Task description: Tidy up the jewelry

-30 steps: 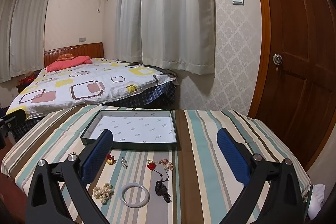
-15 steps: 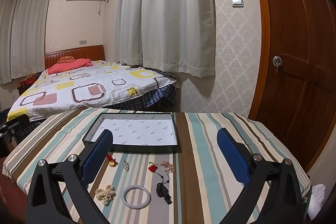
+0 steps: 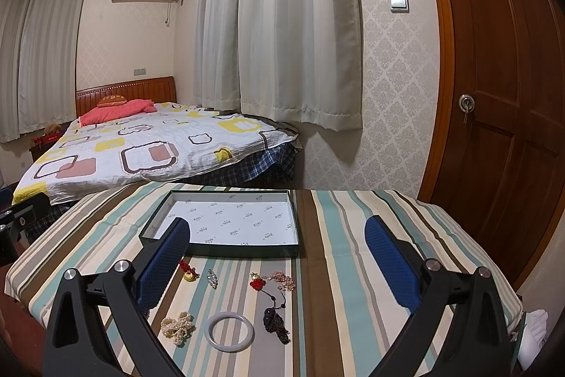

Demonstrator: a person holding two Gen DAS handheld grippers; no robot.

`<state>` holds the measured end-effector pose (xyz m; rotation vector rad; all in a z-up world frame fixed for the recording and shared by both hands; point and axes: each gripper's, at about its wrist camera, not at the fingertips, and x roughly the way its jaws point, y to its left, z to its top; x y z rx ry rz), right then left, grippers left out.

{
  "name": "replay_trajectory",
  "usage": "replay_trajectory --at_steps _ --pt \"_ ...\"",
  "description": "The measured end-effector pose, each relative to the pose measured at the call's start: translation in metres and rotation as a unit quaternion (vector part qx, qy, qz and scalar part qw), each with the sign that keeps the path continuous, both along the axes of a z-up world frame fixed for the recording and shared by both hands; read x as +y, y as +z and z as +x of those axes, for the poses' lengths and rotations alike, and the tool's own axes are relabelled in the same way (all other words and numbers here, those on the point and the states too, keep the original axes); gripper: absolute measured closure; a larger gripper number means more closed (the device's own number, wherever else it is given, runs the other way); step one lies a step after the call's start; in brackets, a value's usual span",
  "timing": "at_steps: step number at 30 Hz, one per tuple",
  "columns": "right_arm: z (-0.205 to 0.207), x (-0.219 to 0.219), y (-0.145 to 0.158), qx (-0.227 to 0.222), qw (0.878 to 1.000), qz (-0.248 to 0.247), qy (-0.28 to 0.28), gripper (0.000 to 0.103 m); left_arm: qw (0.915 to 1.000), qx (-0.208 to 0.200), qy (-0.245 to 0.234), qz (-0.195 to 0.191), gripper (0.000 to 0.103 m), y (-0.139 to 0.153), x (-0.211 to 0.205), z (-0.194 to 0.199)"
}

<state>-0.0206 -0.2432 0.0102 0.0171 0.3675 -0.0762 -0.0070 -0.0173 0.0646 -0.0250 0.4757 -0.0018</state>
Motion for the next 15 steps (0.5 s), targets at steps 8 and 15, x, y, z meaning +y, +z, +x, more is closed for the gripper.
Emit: replay_trajectory --at_steps 8,15 --pt "-0.001 0.000 0.000 -0.001 1.000 0.001 0.000 0.006 1.0000 -0.002 0.000 0.000 0.004 -0.005 0.001 -0.011" --pt "-0.002 0.000 -0.001 -0.002 1.000 0.001 0.000 0.006 1.0000 -0.003 -0.002 -0.001 0.004 -0.010 0.003 -0.015"
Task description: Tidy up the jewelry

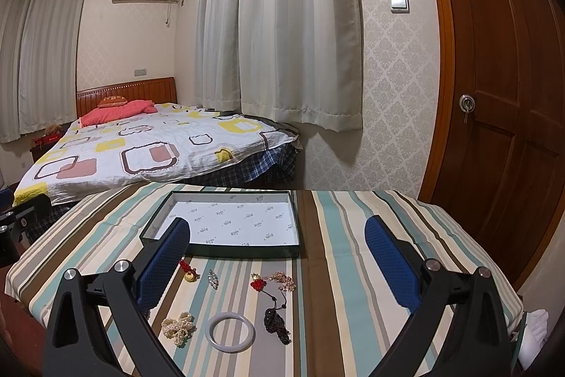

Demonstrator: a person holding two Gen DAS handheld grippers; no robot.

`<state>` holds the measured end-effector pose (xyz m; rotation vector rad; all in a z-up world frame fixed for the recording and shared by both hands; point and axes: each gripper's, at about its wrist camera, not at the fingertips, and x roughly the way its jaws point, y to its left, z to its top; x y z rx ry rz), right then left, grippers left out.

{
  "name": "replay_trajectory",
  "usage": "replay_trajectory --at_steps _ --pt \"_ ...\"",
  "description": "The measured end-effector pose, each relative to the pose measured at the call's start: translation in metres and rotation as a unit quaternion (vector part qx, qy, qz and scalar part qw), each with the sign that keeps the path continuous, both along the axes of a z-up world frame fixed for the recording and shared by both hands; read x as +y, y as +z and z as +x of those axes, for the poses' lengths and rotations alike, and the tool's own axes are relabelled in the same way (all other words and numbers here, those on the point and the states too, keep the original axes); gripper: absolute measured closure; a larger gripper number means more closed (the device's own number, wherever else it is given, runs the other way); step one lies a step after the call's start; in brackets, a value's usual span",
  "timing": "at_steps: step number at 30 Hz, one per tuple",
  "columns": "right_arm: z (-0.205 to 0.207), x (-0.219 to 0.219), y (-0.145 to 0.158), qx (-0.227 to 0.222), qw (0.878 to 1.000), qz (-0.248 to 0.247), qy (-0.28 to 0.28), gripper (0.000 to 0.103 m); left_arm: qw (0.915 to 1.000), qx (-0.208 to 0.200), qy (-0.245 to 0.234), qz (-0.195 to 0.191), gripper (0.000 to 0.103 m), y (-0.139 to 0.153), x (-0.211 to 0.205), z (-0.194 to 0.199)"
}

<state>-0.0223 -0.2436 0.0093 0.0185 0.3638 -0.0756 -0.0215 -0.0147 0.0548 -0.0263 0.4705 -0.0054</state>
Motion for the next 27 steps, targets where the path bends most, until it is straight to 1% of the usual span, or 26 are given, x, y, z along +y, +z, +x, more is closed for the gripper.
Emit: replay_trajectory --at_steps 20,27 --pt "0.000 0.003 -0.001 0.000 1.000 0.001 0.000 0.006 1.0000 -0.001 0.000 0.000 0.004 -0.004 0.001 -0.001" --pt "0.002 0.003 -0.005 0.003 1.000 0.003 -0.001 0.006 1.0000 0.008 0.002 -0.001 0.004 -0.015 0.002 0.003"
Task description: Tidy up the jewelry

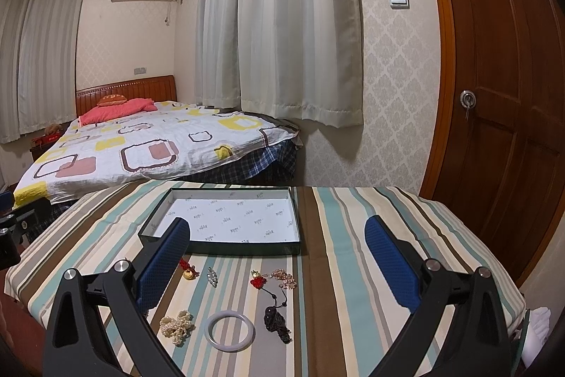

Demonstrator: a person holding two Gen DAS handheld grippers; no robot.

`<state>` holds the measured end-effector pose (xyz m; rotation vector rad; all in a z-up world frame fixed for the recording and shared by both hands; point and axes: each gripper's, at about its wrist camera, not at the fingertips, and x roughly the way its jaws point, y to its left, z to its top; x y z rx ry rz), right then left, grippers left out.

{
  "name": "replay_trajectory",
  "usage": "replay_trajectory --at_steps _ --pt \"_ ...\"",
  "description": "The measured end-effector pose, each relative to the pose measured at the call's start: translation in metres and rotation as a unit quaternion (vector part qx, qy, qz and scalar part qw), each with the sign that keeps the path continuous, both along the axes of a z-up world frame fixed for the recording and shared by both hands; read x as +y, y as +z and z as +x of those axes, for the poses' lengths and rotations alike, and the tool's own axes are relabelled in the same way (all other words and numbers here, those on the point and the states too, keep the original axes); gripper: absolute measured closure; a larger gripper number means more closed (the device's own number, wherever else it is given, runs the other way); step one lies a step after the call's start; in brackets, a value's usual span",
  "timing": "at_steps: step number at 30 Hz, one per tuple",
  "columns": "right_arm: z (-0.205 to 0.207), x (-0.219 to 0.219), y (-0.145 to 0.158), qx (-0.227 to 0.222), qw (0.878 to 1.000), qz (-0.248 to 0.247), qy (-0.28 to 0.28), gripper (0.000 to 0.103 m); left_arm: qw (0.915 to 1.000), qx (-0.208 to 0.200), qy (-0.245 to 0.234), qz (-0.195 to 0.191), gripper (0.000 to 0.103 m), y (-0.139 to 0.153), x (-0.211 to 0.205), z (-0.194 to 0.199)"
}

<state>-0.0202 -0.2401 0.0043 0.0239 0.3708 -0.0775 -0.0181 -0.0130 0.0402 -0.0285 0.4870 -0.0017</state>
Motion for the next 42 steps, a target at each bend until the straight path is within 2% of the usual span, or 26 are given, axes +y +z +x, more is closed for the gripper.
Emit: replay_trajectory --at_steps 11,20,29,38,42 --pt "0.016 -0.013 -0.037 0.009 1.000 0.025 -0.001 0.006 0.9999 0.012 0.006 0.004 0.004 -0.042 0.005 0.023" --pt "0.036 -0.021 -0.099 0.062 0.998 0.029 -0.009 0.006 0.9950 0.099 0.013 -0.005 0.004 -0.117 0.012 0.056" --pt "0.046 -0.020 -0.135 0.103 0.994 0.028 0.000 0.006 0.9856 0.168 0.010 -0.009 0.004 -0.172 0.010 0.083" --pt "0.056 -0.018 -0.150 0.129 0.991 0.033 0.007 0.006 0.9727 0.231 0.011 -0.015 0.005 -0.206 0.010 0.103" --pt "0.060 -0.017 -0.153 0.135 0.990 0.038 0.012 0.006 0.9734 0.229 0.009 0.008 0.005 -0.209 0.008 0.102"
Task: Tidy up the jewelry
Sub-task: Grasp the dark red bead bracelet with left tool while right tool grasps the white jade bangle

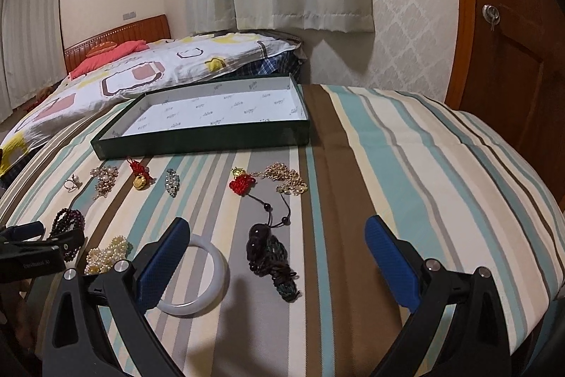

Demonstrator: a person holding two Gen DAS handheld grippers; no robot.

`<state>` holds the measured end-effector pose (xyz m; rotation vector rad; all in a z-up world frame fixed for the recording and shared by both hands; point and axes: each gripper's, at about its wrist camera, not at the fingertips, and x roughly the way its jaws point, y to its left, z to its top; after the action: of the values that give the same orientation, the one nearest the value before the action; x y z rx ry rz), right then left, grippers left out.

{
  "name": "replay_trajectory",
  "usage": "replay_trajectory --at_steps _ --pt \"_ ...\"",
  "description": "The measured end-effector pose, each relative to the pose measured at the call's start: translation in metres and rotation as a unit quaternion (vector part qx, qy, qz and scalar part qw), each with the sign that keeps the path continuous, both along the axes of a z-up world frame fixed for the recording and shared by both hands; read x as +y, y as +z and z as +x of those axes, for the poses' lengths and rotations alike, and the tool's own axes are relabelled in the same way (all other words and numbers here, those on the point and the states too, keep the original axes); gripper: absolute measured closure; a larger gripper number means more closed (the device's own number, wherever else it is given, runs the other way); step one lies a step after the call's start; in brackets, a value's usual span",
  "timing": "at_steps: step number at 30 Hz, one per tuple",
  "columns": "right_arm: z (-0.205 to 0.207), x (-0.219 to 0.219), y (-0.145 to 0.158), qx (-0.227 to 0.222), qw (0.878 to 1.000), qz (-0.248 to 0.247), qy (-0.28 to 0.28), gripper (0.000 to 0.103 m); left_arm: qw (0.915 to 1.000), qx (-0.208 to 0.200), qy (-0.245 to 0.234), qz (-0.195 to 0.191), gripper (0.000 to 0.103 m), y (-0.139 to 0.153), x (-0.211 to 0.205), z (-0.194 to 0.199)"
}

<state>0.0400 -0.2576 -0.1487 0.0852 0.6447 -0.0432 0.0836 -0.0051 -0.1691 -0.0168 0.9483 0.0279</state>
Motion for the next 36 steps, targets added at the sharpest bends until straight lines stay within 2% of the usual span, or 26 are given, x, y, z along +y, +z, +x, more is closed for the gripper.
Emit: replay_trajectory --at_steps 4,6,8,15,17,24,32,34,36 --pt "0.002 0.003 -0.004 0.009 1.000 0.001 0.008 0.006 1.0000 -0.006 -0.007 0.000 0.009 0.001 0.002 -0.002" --pt "0.002 0.005 -0.004 0.011 1.000 0.001 0.012 0.006 0.9997 -0.018 -0.016 -0.001 0.028 0.003 0.002 -0.004" --pt "0.003 0.007 -0.005 0.015 1.000 0.003 0.017 0.006 0.9994 -0.024 -0.023 -0.001 0.034 0.004 0.002 -0.005" --pt "0.003 0.019 -0.007 0.024 0.999 0.009 0.042 0.006 0.9983 -0.039 -0.042 -0.010 0.076 0.007 0.004 -0.004" --pt "0.003 0.025 -0.008 0.029 0.998 0.009 0.051 0.006 0.9983 -0.040 -0.040 -0.010 0.081 0.007 0.005 -0.004" --pt "0.003 0.043 -0.013 0.050 0.995 0.003 0.087 0.006 0.9981 -0.043 -0.038 -0.024 0.085 0.006 0.009 -0.005" --pt "0.015 0.055 -0.027 0.089 0.991 -0.016 0.100 0.008 0.9979 -0.044 -0.034 -0.034 0.087 0.006 0.013 -0.005" --pt "0.015 0.056 -0.027 0.091 0.991 -0.013 0.101 0.011 0.9979 -0.044 -0.033 -0.035 0.087 0.005 0.013 -0.005" --pt "0.014 0.055 -0.028 0.091 0.990 -0.006 0.106 0.024 0.9978 -0.045 -0.032 -0.037 0.088 0.005 0.013 -0.005"
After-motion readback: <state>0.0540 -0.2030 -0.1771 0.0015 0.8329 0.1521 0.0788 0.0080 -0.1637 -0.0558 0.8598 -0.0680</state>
